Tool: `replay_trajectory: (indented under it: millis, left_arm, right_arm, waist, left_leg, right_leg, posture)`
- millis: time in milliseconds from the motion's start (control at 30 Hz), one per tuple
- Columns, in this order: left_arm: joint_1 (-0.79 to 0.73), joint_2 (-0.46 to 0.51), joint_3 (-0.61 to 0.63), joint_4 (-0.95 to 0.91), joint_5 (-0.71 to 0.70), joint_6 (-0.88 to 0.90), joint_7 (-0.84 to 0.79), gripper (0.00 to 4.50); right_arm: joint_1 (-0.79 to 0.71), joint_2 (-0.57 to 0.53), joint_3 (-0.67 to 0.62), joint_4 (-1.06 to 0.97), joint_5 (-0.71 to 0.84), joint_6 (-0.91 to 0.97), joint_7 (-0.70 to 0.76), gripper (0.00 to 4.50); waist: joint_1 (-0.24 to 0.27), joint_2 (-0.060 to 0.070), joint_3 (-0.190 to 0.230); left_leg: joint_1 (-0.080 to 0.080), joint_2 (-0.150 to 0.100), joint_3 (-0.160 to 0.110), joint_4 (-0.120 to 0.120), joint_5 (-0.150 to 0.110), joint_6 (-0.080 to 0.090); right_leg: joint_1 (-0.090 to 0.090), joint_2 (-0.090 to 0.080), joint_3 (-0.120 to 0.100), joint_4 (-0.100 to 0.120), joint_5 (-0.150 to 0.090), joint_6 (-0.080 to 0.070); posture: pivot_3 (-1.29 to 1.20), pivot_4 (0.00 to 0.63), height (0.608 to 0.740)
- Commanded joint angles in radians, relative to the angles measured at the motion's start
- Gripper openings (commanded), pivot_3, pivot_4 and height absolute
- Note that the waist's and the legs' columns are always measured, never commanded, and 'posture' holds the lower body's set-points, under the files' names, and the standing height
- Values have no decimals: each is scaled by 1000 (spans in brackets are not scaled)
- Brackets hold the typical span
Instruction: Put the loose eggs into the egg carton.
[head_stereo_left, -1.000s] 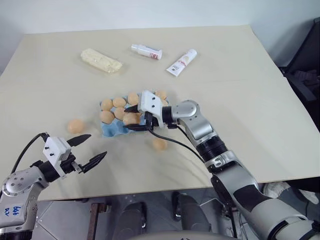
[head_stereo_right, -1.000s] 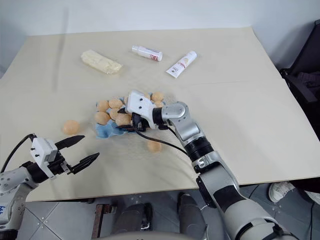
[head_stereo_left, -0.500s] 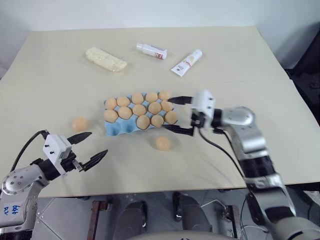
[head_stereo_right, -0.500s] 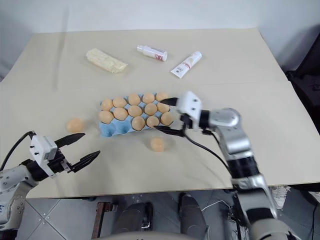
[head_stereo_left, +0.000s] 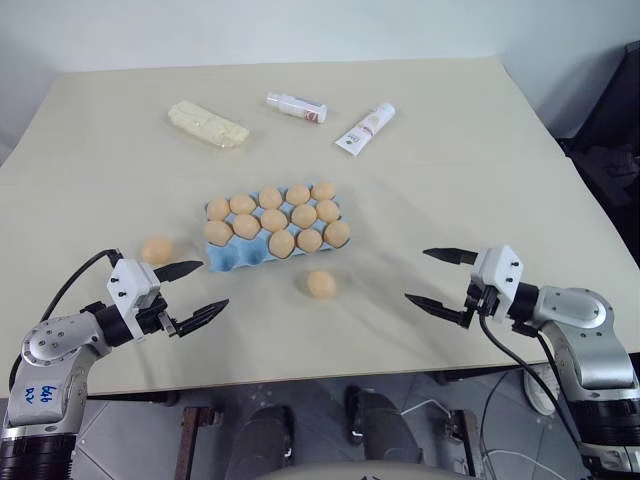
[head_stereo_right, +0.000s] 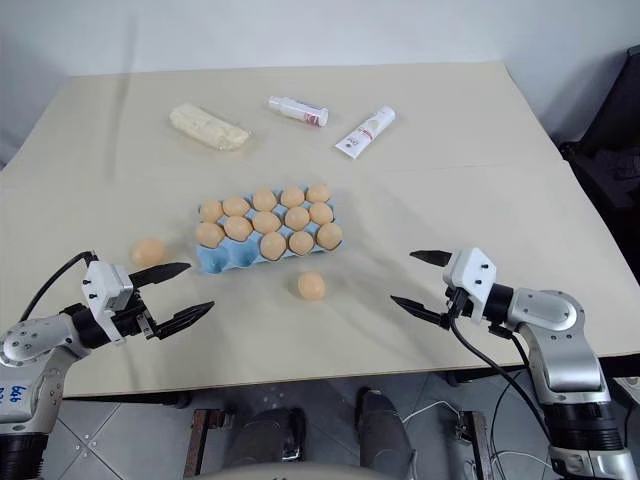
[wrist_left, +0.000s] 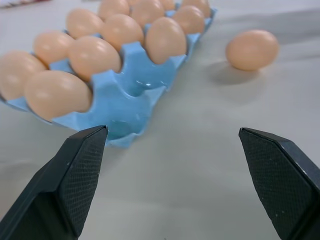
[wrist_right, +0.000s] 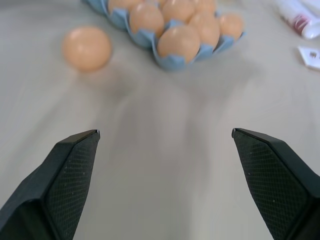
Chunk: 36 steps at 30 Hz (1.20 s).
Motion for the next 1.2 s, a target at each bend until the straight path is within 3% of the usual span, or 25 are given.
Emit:
replay_trajectory:
  millis: [33, 233, 533, 633, 833, 1100, 1200]
  left_arm:
    - [-21, 11, 10, 8, 2, -24, -6, 4500]
    - [35, 6, 45, -32, -6, -27, 15, 4500]
    - [149, -22, 89, -132, -20, -14, 66, 4500]
    - [171, -27, 110, -147, -25, -11, 80, 4500]
    - [217, -52, 149, -169, -41, -2, 118, 4500]
    - [296, -110, 209, -194, -43, -12, 183, 4500]
    - [317, -137, 230, -204, -44, -17, 210, 4500]
  right_arm:
    - [-57, 41, 123, -71, -5, 56, -5, 4440]
    - [-191, 158, 296, -68, -49, 266, -103, 4440]
    - [-261, 247, 414, 75, -134, 198, -121, 4440]
    - [-268, 252, 418, 89, -121, 169, -91, 3839]
    - [-350, 302, 422, 83, -71, 184, -29, 1955]
    - [-591, 499, 432, 250, -85, 154, -62, 1955]
    - [-701, 589, 420, 425, -123, 84, -117, 1955]
  waist:
    - [3, 0, 0]
    - [1, 0, 0]
    - [2, 0, 0]
    - [2, 0, 0]
    - [-3, 0, 0]
    - [-6, -1, 0]
    - [-8, 0, 0]
  left_leg:
    - [-1, 0, -1, 0, 1, 0]
    - [-4, 1, -2, -2, 0, 0]
    - [-5, 1, -2, -2, -3, 2]
    - [-6, 1, -2, -2, -3, 2]
    - [-5, 1, -2, -2, -3, 2]
    - [-5, 2, -2, -2, -3, 1]
    - [-5, 2, -2, -2, -3, 1]
  right_leg:
    - [0, 0, -1, 0, 0, 0]
    - [-5, 0, -2, 0, 1, 1]
    - [-5, -2, -4, -4, 1, 1]
    - [-4, -2, -5, -5, 1, 1]
    - [-5, -1, -6, -4, 1, 1]
    - [-5, -1, -7, -2, 0, 1]
    - [-6, -1, -7, -2, 0, 1]
  posture:
    - [0, 150, 740]
    - [0, 150, 740]
    - [0, 150, 740]
    - [0, 150, 740]
    - [0, 150, 740]
    - [0, 150, 740]
    - [0, 150, 740]
